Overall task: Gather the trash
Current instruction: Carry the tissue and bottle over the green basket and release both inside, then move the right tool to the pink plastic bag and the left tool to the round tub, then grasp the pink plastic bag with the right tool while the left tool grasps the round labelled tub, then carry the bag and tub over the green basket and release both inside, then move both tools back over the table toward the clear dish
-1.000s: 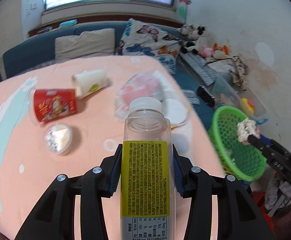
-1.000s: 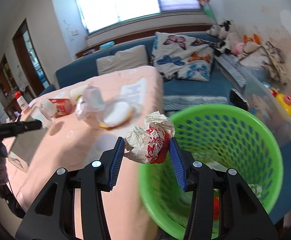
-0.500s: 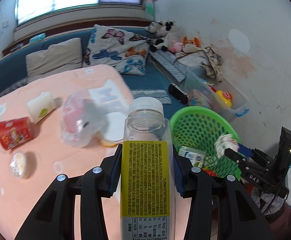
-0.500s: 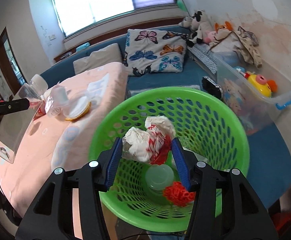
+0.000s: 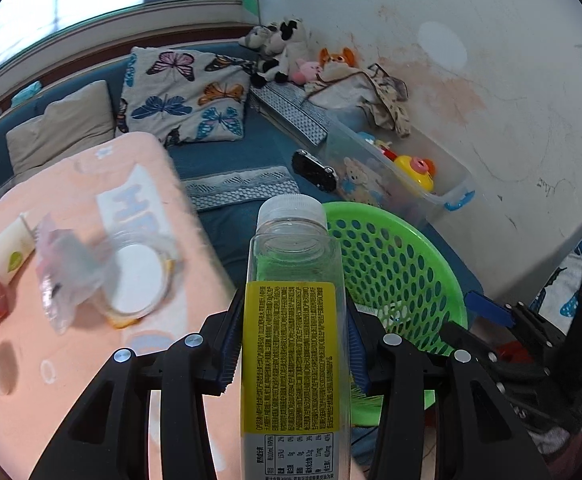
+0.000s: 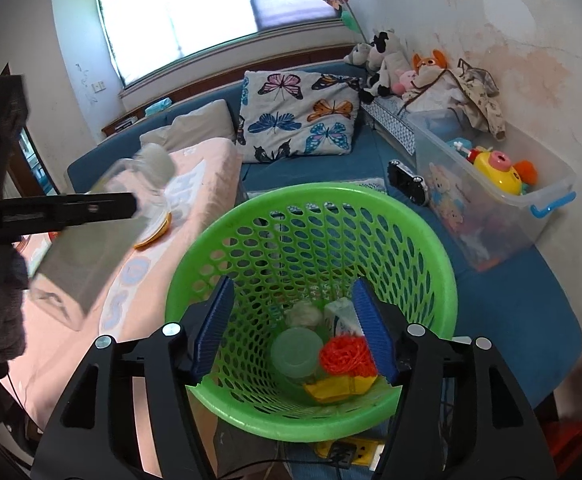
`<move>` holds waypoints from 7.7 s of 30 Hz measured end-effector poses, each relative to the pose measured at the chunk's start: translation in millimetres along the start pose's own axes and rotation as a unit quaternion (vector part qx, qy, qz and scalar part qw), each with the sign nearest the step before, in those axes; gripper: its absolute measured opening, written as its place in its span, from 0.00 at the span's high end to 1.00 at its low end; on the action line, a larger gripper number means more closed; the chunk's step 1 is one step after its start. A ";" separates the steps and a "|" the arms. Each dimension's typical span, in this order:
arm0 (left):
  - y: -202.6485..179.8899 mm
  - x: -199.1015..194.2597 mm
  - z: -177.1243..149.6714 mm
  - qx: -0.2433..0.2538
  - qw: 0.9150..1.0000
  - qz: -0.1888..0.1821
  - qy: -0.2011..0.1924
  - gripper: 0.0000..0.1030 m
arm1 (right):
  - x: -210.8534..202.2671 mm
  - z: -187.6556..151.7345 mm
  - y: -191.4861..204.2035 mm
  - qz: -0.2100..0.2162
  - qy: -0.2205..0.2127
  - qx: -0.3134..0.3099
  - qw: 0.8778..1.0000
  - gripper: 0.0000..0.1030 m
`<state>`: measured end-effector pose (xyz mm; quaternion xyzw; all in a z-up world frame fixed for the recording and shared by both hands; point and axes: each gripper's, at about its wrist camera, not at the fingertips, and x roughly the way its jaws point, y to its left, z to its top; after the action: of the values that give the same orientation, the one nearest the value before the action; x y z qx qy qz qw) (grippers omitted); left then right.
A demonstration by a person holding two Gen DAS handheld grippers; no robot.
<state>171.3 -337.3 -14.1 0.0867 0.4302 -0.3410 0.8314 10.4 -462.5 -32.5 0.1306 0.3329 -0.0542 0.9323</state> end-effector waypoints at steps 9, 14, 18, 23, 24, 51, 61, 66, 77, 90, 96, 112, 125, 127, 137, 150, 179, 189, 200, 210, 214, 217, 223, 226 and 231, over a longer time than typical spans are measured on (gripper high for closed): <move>-24.0 32.7 4.4 0.019 0.999 -0.014 0.024 0.58 | -6.8 -7.2 -9.5 -0.004 -0.001 0.009 1.000 0.39; -29.2 44.0 4.3 0.020 0.999 -0.026 0.035 0.54 | -7.7 -10.9 -13.2 -0.004 0.001 0.015 1.000 0.39; -31.7 36.3 4.6 0.021 0.999 -0.035 0.017 0.35 | -8.1 -12.5 -12.5 -0.004 0.002 0.017 1.000 0.39; -27.8 15.8 1.0 0.028 0.999 -0.034 0.000 0.35 | -11.0 -11.1 -5.9 -0.001 -0.001 0.012 1.000 0.39; -24.7 10.4 -0.7 0.029 0.999 -0.031 -0.005 0.35 | -11.9 -10.8 -4.4 0.000 -0.002 0.011 1.000 0.39; 191.3 -118.5 -95.3 -0.116 0.981 0.151 -0.043 0.33 | 15.2 44.7 154.4 0.107 -0.010 -0.101 0.989 0.35; 254.4 -135.5 -122.1 -0.165 0.969 0.182 -0.037 0.33 | 65.0 53.6 216.0 0.139 0.020 -0.137 0.981 0.32; 272.9 -134.6 -131.1 -0.179 0.965 0.188 -0.033 0.33 | 96.3 57.5 244.8 0.144 0.030 -0.159 0.976 0.30; 314.8 -112.8 -139.0 -0.200 0.959 0.199 -0.008 0.29 | 164.6 73.1 270.0 0.146 0.038 -0.146 0.978 0.25; 329.9 -77.4 -128.4 -0.191 0.962 0.195 0.012 0.18 | 220.5 76.4 271.5 0.121 0.075 -0.146 0.979 0.34; 331.6 -59.9 -120.9 -0.174 0.963 0.203 0.027 0.15 | 217.4 74.2 264.9 0.131 0.079 -0.139 0.978 0.53; 342.5 -42.7 -118.0 -0.178 0.965 0.189 0.028 0.26 | 177.4 74.2 256.7 0.148 0.058 -0.138 0.978 0.63; 325.6 -63.0 -118.8 -0.175 0.966 0.189 -0.002 0.36 | 131.4 69.4 244.1 0.151 0.036 -0.134 0.979 0.64; 318.6 -69.7 -117.9 -0.172 0.967 0.186 -0.008 0.36 | 123.5 67.0 238.9 0.149 0.034 -0.131 0.980 0.64; 256.3 -94.3 -104.2 -0.131 0.978 0.158 -0.034 0.36 | 82.3 57.0 200.9 0.125 0.013 -0.109 0.986 0.64; 175.5 -89.8 -79.2 -0.075 0.989 0.116 -0.047 0.36 | 37.4 37.5 115.6 0.057 -0.003 -0.062 0.996 0.64; 36.1 -30.0 -27.1 0.021 0.998 0.058 -0.023 0.36 | 8.4 8.4 -26.1 -0.051 0.000 0.038 0.998 0.50; 4.7 1.5 -20.9 0.039 0.998 0.043 -0.005 0.36 | -10.6 8.9 -27.1 -0.042 -0.018 0.035 0.998 0.46; -20.6 26.2 -20.7 0.055 0.998 0.030 0.015 0.35 | -14.9 6.9 -32.3 -0.032 -0.022 0.038 0.999 0.44; -30.8 29.5 -22.7 0.061 0.998 0.014 0.016 0.23 | -16.3 2.8 -35.6 -0.030 -0.020 0.046 0.998 0.43; -27.4 23.5 -23.3 0.062 0.998 0.018 0.013 0.22 | -17.1 2.5 -32.8 -0.028 -0.021 0.044 0.998 0.43; -20.6 15.5 -23.7 0.057 0.998 0.023 0.007 0.22 | -17.8 3.8 -26.6 -0.023 -0.023 0.039 0.999 0.43; 10.1 -8.2 -29.6 0.041 0.998 0.048 -0.008 0.22 | -16.5 9.3 -8.0 -0.008 -0.025 0.025 0.999 0.41; 28.8 -19.1 -33.4 0.030 0.998 0.062 -0.014 0.22 | -14.7 13.3 4.6 0.002 -0.025 0.016 1.000 0.41; 65.1 -36.5 -41.2 0.006 0.996 0.086 -0.019 0.22 | -9.8 19.1 34.1 0.023 -0.025 -0.003 0.999 0.40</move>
<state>171.5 -252.3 -20.8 0.1217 0.4030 -0.2725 0.8652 20.9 -435.0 -4.9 0.1341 0.3068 -0.0351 0.9416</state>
